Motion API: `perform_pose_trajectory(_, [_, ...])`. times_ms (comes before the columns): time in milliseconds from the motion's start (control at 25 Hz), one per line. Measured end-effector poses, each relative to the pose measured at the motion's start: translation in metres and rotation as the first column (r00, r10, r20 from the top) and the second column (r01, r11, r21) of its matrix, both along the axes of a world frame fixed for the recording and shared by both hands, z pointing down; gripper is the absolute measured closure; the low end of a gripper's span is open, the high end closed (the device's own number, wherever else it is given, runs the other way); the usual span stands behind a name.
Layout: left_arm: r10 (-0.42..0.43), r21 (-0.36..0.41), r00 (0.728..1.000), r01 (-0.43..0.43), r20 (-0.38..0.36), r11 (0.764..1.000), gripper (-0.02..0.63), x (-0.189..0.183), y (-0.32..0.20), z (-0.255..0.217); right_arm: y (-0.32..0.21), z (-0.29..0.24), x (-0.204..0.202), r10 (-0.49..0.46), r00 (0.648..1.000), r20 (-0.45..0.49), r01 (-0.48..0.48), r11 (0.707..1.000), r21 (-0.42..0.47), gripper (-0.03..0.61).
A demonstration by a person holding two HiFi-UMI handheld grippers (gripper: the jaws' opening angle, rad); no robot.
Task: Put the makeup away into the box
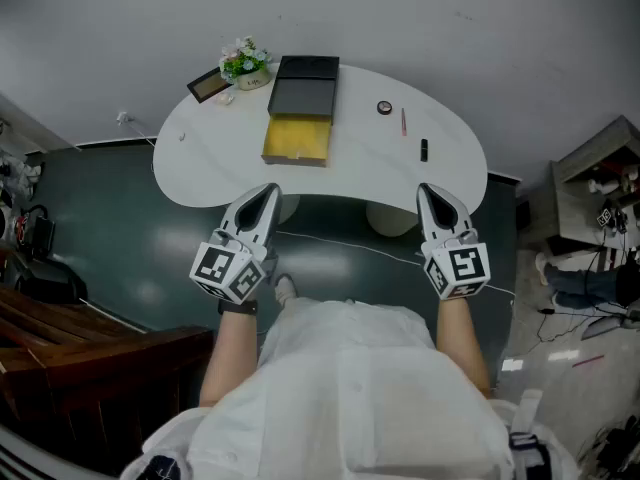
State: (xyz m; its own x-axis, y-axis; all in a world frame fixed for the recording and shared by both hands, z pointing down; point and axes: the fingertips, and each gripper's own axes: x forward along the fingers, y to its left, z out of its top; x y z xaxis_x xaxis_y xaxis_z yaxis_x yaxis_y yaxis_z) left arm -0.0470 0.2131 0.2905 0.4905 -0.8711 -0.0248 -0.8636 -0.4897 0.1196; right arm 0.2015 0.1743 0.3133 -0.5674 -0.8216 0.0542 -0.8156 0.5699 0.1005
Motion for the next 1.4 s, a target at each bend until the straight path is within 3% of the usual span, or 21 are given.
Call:
perform_pose_trajectory(400, [0.02, -0.007, 1.0, -0.02, 0.009, 1.0, 0.594, 0.009, -0.001, 0.003, -0.002, 0.002, 0.008, 0.001, 1.0, -0.002, -0.001, 1.0, -0.006, 0.569])
perform_pose_trajectory(600, [0.03, -0.007, 1.0, -0.03, 0.009, 1.0, 0.594, 0.013, 0.0, 0.004, 0.0, 0.0, 0.011, -0.012, 0.998, 0.061, 0.012, 1.0, -0.005, 0.569])
perform_pose_trajectory(960, [0.04, -0.021, 0.999, -0.04, 0.009, 0.999, 0.594, 0.024, 0.0, 0.008, -0.001, 0.009, 0.02, 0.002, 0.999, 0.043, 0.0, 1.0, -0.027, 0.569])
perform_pose_trajectory(1400, [0.061, -0.068, 0.998, -0.06, 0.02, 0.996, 0.592, 0.02, -0.029, 0.02, -0.037, 0.026, 0.018, 0.034, 0.998, 0.045, -0.03, 0.996, -0.088, 0.569])
